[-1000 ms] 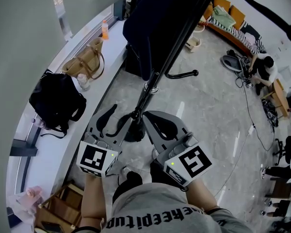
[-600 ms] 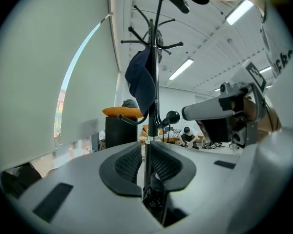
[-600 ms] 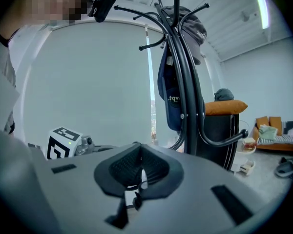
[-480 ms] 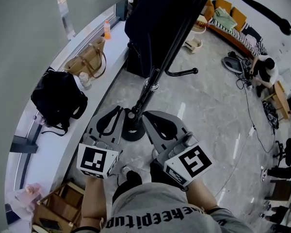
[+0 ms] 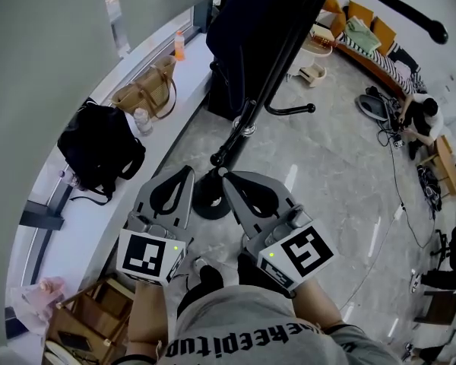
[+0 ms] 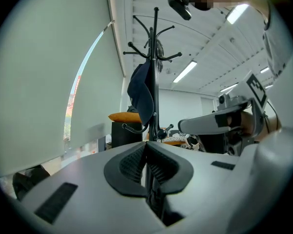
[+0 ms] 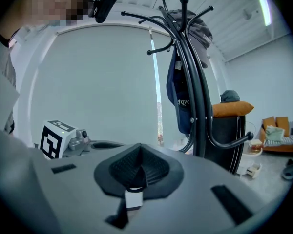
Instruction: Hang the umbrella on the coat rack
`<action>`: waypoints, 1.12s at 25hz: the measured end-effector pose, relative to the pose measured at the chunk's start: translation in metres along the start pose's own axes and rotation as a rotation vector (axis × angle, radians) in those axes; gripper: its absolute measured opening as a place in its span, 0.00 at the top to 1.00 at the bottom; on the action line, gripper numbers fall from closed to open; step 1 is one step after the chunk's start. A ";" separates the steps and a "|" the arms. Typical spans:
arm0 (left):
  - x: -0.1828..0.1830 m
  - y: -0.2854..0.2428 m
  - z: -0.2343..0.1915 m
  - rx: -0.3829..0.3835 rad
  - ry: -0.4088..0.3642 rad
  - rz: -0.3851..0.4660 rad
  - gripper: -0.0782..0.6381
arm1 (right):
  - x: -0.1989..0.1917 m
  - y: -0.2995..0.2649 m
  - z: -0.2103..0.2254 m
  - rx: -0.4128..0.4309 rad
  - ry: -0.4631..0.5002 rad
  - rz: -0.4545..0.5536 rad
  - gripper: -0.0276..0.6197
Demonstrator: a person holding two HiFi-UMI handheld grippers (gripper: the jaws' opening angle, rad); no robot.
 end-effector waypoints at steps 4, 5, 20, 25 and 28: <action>0.011 0.014 0.005 0.032 -0.011 0.016 0.87 | 0.001 0.005 -0.005 0.009 -0.003 0.011 0.94; 0.013 0.017 0.005 0.041 -0.016 0.020 0.87 | 0.001 0.007 -0.006 0.010 -0.004 0.015 0.94; 0.022 0.056 0.011 0.124 -0.032 0.038 0.87 | 0.001 0.023 -0.024 0.009 -0.009 0.054 0.94; 0.025 0.056 0.011 0.123 -0.029 0.049 0.87 | 0.006 0.029 -0.023 -0.018 0.000 0.064 0.94; 0.027 0.056 0.010 0.117 -0.028 0.055 0.87 | 0.008 0.030 -0.024 -0.029 0.005 0.068 0.94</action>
Point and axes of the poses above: the fingertips, and each gripper's own axes: y backward along the fingers, z to its right, x out of its top, the point moved 7 cm from there along y, backward along the fingers, and after that the axes turned 1 degree about -y, right-handed, at the moved point
